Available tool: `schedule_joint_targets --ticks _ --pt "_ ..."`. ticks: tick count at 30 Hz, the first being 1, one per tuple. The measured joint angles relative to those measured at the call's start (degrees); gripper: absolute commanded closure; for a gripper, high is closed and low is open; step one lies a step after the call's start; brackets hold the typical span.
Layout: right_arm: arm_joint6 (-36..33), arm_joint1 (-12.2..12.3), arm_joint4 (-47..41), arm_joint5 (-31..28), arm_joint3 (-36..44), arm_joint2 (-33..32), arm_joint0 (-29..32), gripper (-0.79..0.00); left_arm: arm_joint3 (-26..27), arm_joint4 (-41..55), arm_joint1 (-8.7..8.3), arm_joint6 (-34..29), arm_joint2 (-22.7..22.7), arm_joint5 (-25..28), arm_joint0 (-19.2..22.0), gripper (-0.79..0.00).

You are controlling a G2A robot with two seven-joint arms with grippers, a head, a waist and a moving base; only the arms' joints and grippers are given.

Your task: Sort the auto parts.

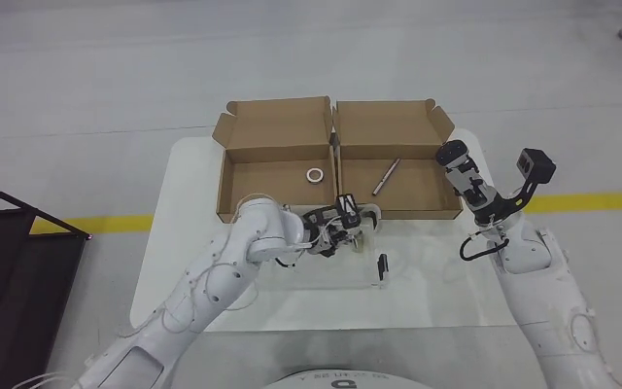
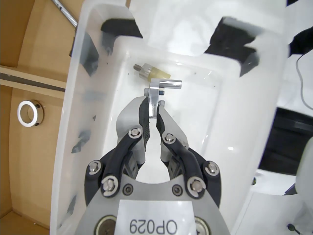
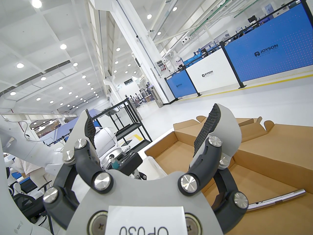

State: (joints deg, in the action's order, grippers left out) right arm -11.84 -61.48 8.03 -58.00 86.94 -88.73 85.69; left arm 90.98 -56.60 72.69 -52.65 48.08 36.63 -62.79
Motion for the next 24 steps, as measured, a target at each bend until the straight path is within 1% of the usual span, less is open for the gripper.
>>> schedule_joint_targets --ticks 7,11,14,16,20,24 --pt "0.0 0.0 0.0 0.0 0.0 0.0 0.0 -0.785 -3.1 20.1 -1.73 3.6 8.8 3.7 -2.5 0.0" --pt "0.0 0.0 0.0 0.0 0.0 0.0 0.0 -0.785 -5.0 33.8 -2.69 3.2 12.8 4.4 -4.4 0.0" --pt "0.0 0.0 0.0 0.0 0.0 0.0 0.0 -0.785 -6.1 47.6 -3.17 1.1 14.1 4.8 -5.8 0.0" --pt "0.0 0.0 0.0 0.0 0.0 0.0 0.0 -0.785 -7.0 56.3 -3.55 -2.0 14.6 5.8 -6.1 0.0" --pt "0.0 0.0 0.0 0.0 0.0 0.0 0.0 -0.785 -8.5 68.4 -4.19 -6.3 15.4 7.5 -6.4 0.0" --pt "0.0 0.0 0.0 0.0 0.0 0.0 0.0 -0.785 -9.2 77.6 -4.78 -7.5 16.8 7.5 -6.9 0.0"
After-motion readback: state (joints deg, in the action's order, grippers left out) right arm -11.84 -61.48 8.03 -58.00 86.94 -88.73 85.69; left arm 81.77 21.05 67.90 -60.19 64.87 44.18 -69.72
